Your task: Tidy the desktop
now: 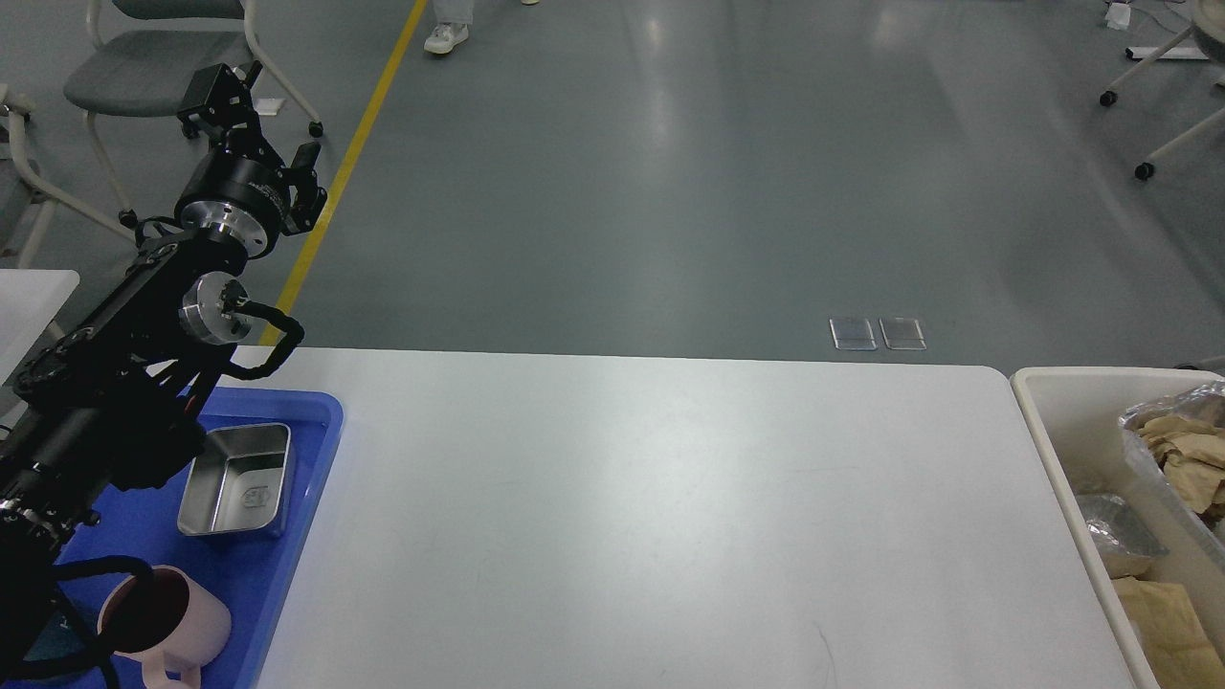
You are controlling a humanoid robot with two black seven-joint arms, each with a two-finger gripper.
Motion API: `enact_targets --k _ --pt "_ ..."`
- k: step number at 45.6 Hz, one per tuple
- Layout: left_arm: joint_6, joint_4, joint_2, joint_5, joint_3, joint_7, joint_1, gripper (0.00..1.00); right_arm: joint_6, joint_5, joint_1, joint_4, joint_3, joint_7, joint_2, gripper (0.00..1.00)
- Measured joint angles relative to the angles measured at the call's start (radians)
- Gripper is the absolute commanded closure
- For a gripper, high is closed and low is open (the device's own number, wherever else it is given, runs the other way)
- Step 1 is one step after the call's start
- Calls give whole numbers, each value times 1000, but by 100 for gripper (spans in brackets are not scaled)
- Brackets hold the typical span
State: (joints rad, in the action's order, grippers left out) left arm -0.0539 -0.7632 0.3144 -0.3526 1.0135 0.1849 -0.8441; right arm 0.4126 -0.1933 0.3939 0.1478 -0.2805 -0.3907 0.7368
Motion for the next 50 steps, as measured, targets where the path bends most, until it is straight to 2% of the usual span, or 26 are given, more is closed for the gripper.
enact_targets --k 4,8,15,19,27,38,42,50 --pt "6 0 -4 19 18 16 6 3 -12 -18 -9 0 3 6 0 79" --pt "14 1 -4 69 24 48 14 3 -35 -23 -13 -1 3 7 -1 51" --pt "59 1 -5 140 27 92 20 3 -102 -25 -20 -1 4 7 -17 22" --pt "73 1 -6 159 28 96 20 3 -158 -27 -26 -1 18 6 -28 12" --pt "77 12 -16 217 54 96 20 3 -208 -29 -52 -1 77 6 -40 2" --pt "78 23 -39 313 81 93 21 3 -213 -29 -55 -4 174 6 -59 1" --pt "78 23 -46 330 82 93 24 3 -215 -29 -40 -16 270 7 -85 1" --pt "87 24 -65 338 83 99 27 3 -237 -28 63 -48 578 7 -178 0"
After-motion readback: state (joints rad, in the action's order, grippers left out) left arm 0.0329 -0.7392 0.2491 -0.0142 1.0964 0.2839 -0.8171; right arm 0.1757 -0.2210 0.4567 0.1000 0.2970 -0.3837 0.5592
